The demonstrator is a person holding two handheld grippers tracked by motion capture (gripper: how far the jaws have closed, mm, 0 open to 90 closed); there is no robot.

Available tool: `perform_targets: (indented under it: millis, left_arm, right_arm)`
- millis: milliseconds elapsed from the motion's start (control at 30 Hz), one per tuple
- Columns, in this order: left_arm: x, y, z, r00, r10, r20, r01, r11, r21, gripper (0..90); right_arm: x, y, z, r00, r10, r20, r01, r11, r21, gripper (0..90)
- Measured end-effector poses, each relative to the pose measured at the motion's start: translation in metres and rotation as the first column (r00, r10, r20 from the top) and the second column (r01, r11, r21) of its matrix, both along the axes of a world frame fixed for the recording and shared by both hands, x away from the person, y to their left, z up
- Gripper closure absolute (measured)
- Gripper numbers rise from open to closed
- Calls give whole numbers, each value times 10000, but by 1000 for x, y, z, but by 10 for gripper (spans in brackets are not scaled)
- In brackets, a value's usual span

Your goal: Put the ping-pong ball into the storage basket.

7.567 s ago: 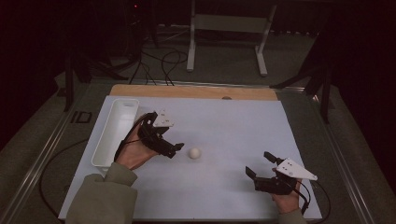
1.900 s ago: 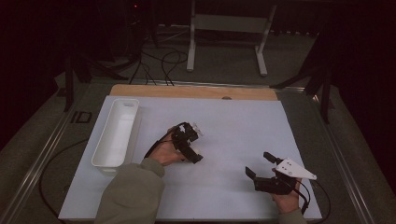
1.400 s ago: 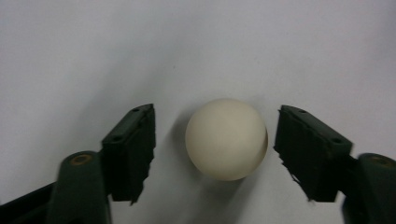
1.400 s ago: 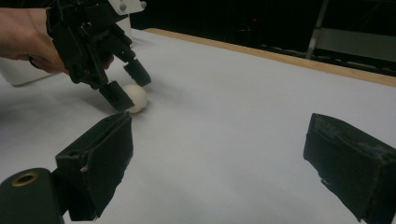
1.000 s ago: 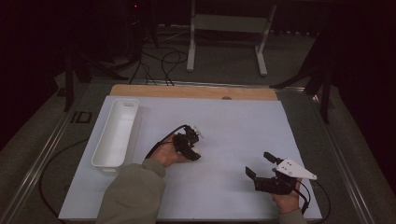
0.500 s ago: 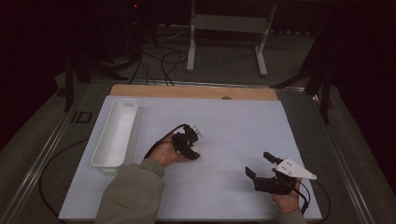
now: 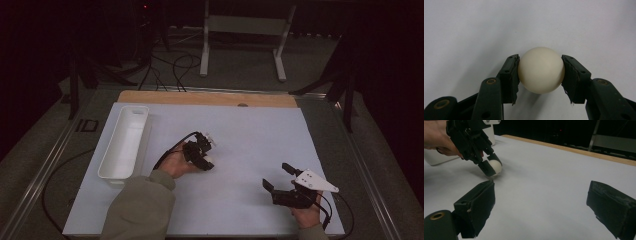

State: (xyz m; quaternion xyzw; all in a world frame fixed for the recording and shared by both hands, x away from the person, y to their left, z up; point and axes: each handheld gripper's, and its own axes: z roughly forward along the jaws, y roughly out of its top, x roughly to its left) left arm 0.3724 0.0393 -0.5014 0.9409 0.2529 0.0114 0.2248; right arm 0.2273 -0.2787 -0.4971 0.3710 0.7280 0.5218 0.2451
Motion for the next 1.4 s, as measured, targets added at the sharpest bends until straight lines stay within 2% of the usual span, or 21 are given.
perform_targets:
  millis: [967,1400]
  left_arm:
    - [-3,6,15,9992,312,269,-318,9993,212,513]
    - [-6,12,24,9984,375,424,-375,9993,-2,513]
  right_arm:
    - [0,0,0,10000,-41,-38,41,10000,59,81]
    - [1,-1,-1,10000,-51,-23,52,9999,128,81]
